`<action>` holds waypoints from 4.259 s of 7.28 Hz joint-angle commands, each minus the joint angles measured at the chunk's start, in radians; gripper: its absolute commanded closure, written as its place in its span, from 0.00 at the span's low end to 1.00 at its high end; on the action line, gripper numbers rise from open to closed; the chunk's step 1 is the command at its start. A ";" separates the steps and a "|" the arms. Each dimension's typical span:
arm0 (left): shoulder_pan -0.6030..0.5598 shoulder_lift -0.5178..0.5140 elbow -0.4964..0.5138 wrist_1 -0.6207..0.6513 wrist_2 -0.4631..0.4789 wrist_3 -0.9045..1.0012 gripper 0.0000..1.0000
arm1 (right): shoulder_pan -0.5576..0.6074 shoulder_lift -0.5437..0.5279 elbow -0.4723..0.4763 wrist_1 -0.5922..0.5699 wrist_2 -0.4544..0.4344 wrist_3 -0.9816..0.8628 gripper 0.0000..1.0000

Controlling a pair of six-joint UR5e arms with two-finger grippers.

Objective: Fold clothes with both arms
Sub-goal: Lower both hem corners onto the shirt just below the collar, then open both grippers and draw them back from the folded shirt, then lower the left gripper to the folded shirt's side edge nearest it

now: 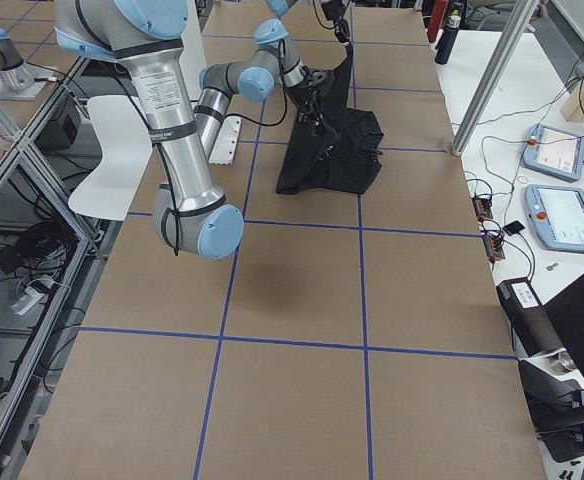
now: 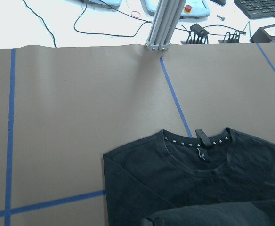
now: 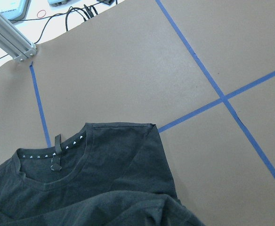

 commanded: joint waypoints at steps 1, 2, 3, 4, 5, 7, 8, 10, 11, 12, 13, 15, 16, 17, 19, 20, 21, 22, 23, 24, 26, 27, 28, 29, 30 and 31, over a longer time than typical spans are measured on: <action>0.002 -0.094 0.215 -0.044 0.064 0.005 1.00 | 0.033 0.017 -0.124 0.046 0.000 -0.042 1.00; 0.006 -0.110 0.314 -0.105 0.086 0.040 1.00 | 0.033 0.033 -0.246 0.137 -0.001 -0.041 1.00; 0.007 -0.134 0.395 -0.148 0.087 0.052 1.00 | 0.038 0.037 -0.319 0.202 -0.001 -0.042 1.00; 0.007 -0.182 0.472 -0.157 0.087 0.054 1.00 | 0.051 0.037 -0.358 0.223 -0.001 -0.069 1.00; 0.012 -0.202 0.511 -0.159 0.098 0.054 1.00 | 0.062 0.037 -0.387 0.223 -0.001 -0.085 1.00; 0.021 -0.211 0.573 -0.173 0.133 0.089 1.00 | 0.064 0.035 -0.436 0.224 -0.001 -0.088 1.00; 0.022 -0.219 0.607 -0.174 0.137 0.109 1.00 | 0.064 0.035 -0.458 0.224 -0.001 -0.088 1.00; 0.022 -0.223 0.669 -0.222 0.137 0.132 1.00 | 0.065 0.032 -0.470 0.223 -0.001 -0.123 1.00; 0.022 -0.223 0.675 -0.234 0.137 0.133 1.00 | 0.064 0.034 -0.502 0.226 -0.001 -0.125 1.00; 0.022 -0.223 0.674 -0.236 0.137 0.133 1.00 | 0.065 0.032 -0.514 0.249 -0.001 -0.128 1.00; 0.022 -0.222 0.669 -0.236 0.137 0.130 1.00 | 0.064 0.034 -0.534 0.276 -0.003 -0.139 1.00; 0.018 -0.205 0.666 -0.334 0.127 0.129 0.01 | 0.065 0.047 -0.547 0.290 -0.012 -0.155 0.01; 0.015 -0.176 0.660 -0.434 0.121 0.130 0.00 | 0.084 0.064 -0.542 0.290 0.000 -0.198 0.00; 0.013 -0.164 0.639 -0.443 0.108 0.138 0.00 | 0.117 0.075 -0.528 0.286 0.050 -0.264 0.00; 0.013 -0.019 0.469 -0.446 -0.007 0.202 0.00 | 0.159 0.046 -0.435 0.275 0.164 -0.324 0.00; 0.013 0.058 0.391 -0.447 -0.032 0.204 0.00 | 0.157 0.032 -0.409 0.276 0.167 -0.329 0.00; 0.015 0.123 0.326 -0.449 -0.076 0.204 0.00 | 0.157 0.032 -0.397 0.276 0.166 -0.327 0.00; 0.030 0.182 0.275 -0.450 -0.080 0.196 0.00 | 0.157 0.032 -0.398 0.278 0.166 -0.327 0.00; 0.089 0.227 0.269 -0.501 -0.074 0.187 0.00 | 0.157 0.032 -0.398 0.278 0.166 -0.327 0.00; 0.126 0.275 0.275 -0.586 -0.074 0.183 0.00 | 0.157 0.032 -0.398 0.278 0.164 -0.327 0.00; 0.218 0.301 0.270 -0.648 -0.072 0.030 0.00 | 0.157 0.032 -0.396 0.280 0.163 -0.327 0.00; 0.249 0.298 0.270 -0.648 -0.066 0.005 0.01 | 0.156 0.031 -0.398 0.280 0.161 -0.327 0.00; 0.262 0.298 0.273 -0.648 -0.066 0.003 0.12 | 0.157 0.031 -0.398 0.280 0.163 -0.327 0.00; 0.268 0.297 0.281 -0.648 -0.066 0.003 0.29 | 0.157 0.031 -0.398 0.281 0.164 -0.327 0.00; 0.272 0.297 0.281 -0.648 -0.066 0.003 0.31 | 0.156 0.031 -0.398 0.281 0.164 -0.327 0.00; 0.272 0.298 0.282 -0.647 -0.066 0.003 0.31 | 0.156 0.031 -0.398 0.281 0.164 -0.327 0.00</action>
